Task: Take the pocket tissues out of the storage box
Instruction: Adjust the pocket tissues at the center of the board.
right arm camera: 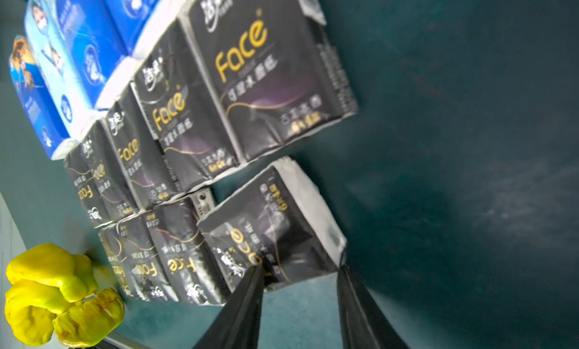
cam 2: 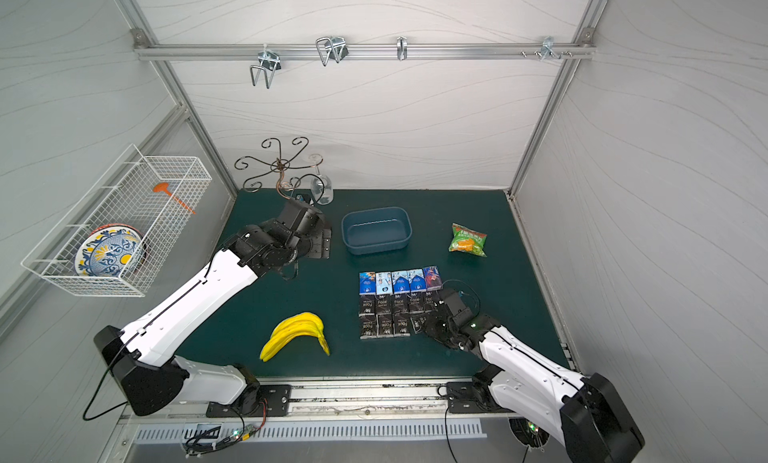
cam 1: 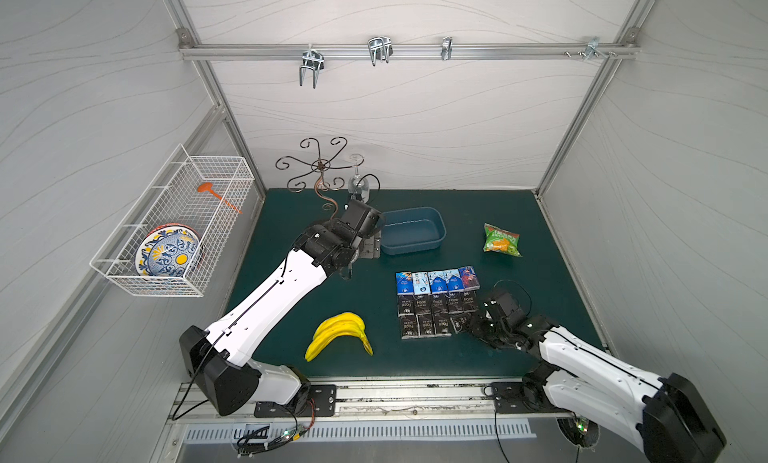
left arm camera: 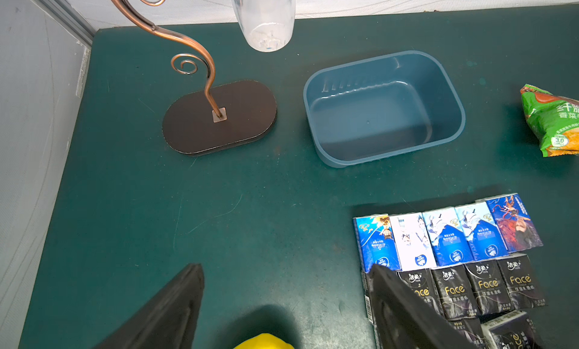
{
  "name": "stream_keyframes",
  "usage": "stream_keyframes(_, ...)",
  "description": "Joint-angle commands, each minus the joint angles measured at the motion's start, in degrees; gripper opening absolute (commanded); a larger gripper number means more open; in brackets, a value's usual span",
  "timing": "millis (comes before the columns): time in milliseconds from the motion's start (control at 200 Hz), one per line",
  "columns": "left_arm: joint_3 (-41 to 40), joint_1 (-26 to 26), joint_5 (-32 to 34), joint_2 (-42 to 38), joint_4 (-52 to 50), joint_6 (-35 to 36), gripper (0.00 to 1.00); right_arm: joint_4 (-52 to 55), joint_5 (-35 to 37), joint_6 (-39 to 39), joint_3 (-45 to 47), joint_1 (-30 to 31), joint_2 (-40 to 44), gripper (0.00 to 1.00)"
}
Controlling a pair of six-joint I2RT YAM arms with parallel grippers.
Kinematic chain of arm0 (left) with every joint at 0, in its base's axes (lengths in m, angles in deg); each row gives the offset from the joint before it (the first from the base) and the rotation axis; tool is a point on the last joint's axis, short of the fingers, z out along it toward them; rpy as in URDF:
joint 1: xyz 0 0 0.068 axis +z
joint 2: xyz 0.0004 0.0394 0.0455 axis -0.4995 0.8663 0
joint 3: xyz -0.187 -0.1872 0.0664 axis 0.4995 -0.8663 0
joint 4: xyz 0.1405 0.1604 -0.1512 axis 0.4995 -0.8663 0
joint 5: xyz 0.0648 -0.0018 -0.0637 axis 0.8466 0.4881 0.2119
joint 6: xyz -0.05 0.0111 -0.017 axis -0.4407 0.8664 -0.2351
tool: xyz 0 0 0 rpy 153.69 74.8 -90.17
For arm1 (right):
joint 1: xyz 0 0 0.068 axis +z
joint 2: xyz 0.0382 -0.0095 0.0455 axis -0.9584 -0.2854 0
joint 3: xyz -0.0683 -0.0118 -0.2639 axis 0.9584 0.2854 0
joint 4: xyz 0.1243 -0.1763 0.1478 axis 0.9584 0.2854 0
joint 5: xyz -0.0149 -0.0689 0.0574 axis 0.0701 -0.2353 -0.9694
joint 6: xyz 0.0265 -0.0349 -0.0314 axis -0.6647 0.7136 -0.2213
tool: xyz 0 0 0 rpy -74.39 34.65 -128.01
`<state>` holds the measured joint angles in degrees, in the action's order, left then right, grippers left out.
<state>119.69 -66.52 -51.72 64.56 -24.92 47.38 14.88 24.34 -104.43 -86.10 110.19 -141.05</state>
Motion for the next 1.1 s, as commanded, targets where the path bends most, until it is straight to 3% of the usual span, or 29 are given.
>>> stream_keyframes(0, 0.92, -0.27, -0.04, -1.13, 1.73, 0.04, 0.87, 1.43, 0.83, 0.13, 0.72, -1.01, 1.65, 0.4)
stream_keyframes(270, 1.26, -0.27, -0.28, -1.0, 1.78, -0.22, 0.87, 7.39, -1.95, 6.53, -0.74, -4.78, 3.76, 0.39)
stream_keyframes(585, 1.01, -0.27, -0.01, -1.17, 1.56, -0.22, 0.87, 9.71, -5.28, 8.7, -1.54, -10.1, 8.49, 0.4)
stream_keyframes(865, 0.99, -0.27, -0.1, -0.74, 1.73, -0.49, 0.87, 6.26, -7.55, 7.15, -2.1, -9.55, 7.01, 0.44)
stream_keyframes(1096, 0.86, -0.31, -0.28, -0.47, 2.0, -0.41, 0.87, 1.02, -7.69, 7.22, -1.73, -9.48, 0.1, 0.45)
